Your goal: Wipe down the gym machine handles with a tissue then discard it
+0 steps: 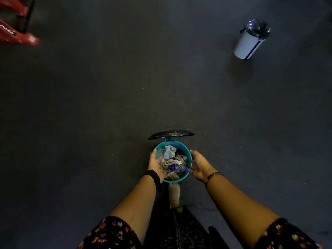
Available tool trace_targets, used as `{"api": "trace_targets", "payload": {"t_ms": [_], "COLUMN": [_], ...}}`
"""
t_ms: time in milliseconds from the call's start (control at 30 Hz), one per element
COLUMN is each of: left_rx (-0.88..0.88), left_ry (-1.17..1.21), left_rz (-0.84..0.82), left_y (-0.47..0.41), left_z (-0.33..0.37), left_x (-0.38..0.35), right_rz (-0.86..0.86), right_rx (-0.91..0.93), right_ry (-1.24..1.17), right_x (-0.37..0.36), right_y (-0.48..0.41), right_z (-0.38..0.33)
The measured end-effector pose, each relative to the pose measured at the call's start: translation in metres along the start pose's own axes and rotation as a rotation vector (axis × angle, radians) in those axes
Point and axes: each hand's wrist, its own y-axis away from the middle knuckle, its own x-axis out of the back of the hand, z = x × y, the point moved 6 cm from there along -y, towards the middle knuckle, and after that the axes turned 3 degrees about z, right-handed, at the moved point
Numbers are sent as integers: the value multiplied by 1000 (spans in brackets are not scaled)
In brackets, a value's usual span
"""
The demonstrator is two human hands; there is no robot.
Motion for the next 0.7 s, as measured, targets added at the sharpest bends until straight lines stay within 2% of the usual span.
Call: {"api": "trace_targets", "payload": {"t_ms": [200,400,567,700], "left_rx": [-34,-244,-422,-550], "left_ry": [21,58,-6,-78], "left_rz": [5,-62,-198,-336], "left_y": [4,32,80,135], "left_z": [12,42,81,109], "left_x": [8,-2,-34,-78], "right_rz": [59,226,150,65], "right_rx": [93,391,659,796], "right_ry": [-16,-146,-337,-491], "right_x": [8,19,23,32], "right_y": [-4,21,73,129], "right_z": [-12,-36,-78,-127]}}
